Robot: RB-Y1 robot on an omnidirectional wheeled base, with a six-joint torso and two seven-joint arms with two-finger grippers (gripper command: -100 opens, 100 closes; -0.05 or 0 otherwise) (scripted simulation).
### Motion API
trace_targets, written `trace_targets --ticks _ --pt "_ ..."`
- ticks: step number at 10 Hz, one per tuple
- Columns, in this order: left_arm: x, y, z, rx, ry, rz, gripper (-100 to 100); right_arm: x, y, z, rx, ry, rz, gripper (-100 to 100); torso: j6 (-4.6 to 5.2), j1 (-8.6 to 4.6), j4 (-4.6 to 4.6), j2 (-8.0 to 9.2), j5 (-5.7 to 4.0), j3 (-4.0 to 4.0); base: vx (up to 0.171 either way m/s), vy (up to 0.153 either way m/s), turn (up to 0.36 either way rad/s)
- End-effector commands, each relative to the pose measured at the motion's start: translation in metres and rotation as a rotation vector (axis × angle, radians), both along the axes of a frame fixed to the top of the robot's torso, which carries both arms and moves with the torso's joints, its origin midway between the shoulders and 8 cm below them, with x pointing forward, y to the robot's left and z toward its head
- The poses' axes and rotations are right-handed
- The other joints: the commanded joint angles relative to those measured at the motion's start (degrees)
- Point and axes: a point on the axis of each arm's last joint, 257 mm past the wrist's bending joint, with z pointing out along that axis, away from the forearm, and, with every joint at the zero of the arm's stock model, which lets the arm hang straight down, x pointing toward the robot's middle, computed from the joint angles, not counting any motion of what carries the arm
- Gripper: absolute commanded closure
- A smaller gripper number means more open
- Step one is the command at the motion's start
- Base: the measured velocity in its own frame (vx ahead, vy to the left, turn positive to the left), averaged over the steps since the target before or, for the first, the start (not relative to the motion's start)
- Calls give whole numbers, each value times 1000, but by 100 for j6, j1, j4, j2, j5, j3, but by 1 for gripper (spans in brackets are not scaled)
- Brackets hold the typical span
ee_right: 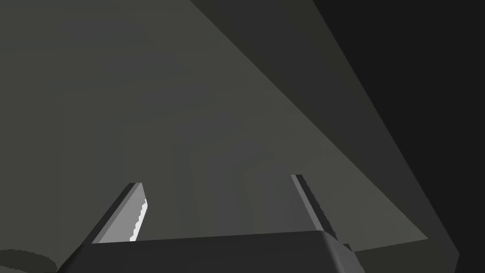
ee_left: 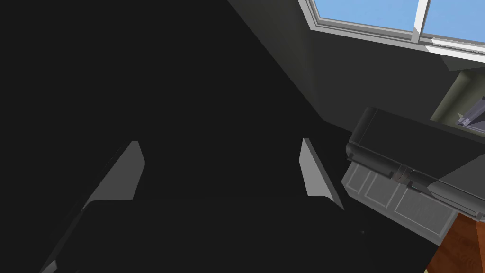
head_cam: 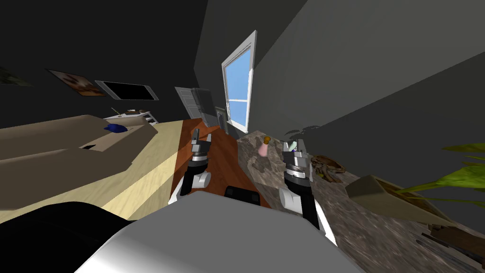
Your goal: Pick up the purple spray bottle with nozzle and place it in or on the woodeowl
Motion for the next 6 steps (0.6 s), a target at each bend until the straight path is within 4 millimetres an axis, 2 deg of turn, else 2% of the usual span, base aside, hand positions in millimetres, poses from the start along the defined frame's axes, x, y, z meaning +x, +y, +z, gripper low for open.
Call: trace_targets --ticks 1,4,6 --pt "0 0 0 0 0 0 0 4 -1 -9 -46 27 -9 -100 0 0 0 0 0 0 8 6 -26" --pt "0 0 0 0 0 0 0 15 -12 -34 -151 105 -60 -100 1 5 -2 -7 1 -4 22 19 -42" --pt "0 0 0 0 0 0 0 25 -29 -59 -245 179 -124 -100 1 4 -3 -11 1 -7 29 18 -56"
